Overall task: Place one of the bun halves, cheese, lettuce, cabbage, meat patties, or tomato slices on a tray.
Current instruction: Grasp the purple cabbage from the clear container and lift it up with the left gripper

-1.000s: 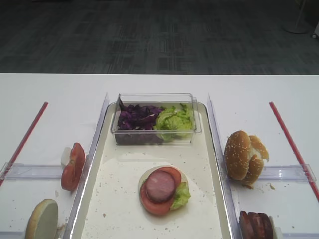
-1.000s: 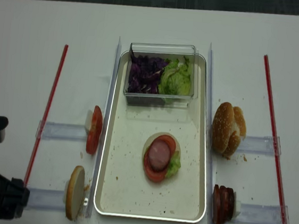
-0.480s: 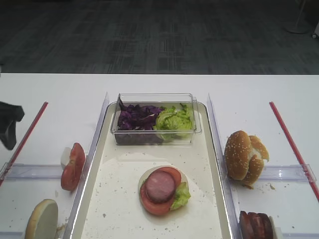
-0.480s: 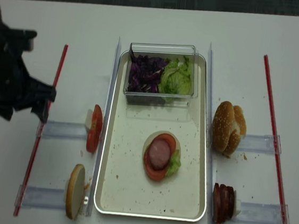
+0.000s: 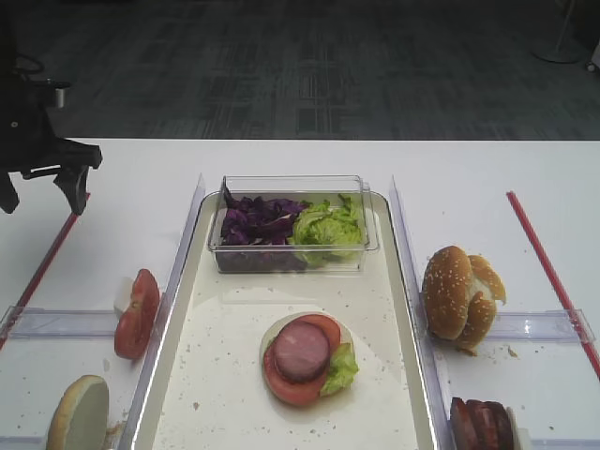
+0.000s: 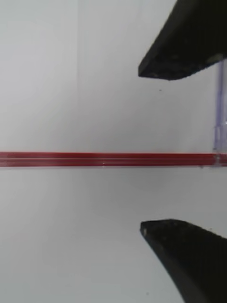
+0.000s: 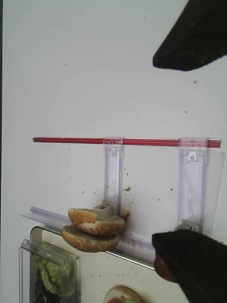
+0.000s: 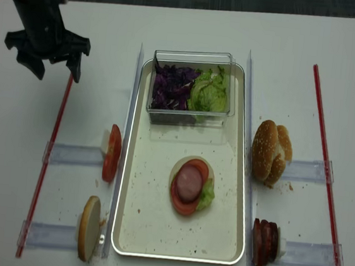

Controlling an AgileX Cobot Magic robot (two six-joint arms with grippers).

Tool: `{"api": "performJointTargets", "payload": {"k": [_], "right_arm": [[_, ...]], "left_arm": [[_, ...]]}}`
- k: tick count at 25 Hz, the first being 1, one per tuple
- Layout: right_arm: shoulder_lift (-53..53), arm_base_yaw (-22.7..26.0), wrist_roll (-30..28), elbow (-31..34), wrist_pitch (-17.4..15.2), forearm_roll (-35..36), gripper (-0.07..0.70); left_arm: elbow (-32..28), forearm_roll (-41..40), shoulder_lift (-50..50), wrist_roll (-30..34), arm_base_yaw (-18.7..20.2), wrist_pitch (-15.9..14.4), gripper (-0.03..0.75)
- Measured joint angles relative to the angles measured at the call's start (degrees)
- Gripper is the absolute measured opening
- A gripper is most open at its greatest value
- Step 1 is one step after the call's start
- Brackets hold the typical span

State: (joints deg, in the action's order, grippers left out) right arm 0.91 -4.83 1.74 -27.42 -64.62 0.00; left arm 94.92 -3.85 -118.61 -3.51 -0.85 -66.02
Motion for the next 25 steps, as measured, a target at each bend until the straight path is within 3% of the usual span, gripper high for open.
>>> {"api": "performJointTargets", "payload": {"k": [15,25], "right_arm": [[0.00,0.00,0.00,0.00,0.00,0.00,0.692],[0.00,0.00,0.00,0.00,0.00,0.00,0.692]], "left_arm": [[5.72,3.01,-3.58,0.94,1.38,-0.58,0.554],[9.24,3.85,-3.58,1.45,12.73,-0.70,0.554]]}}
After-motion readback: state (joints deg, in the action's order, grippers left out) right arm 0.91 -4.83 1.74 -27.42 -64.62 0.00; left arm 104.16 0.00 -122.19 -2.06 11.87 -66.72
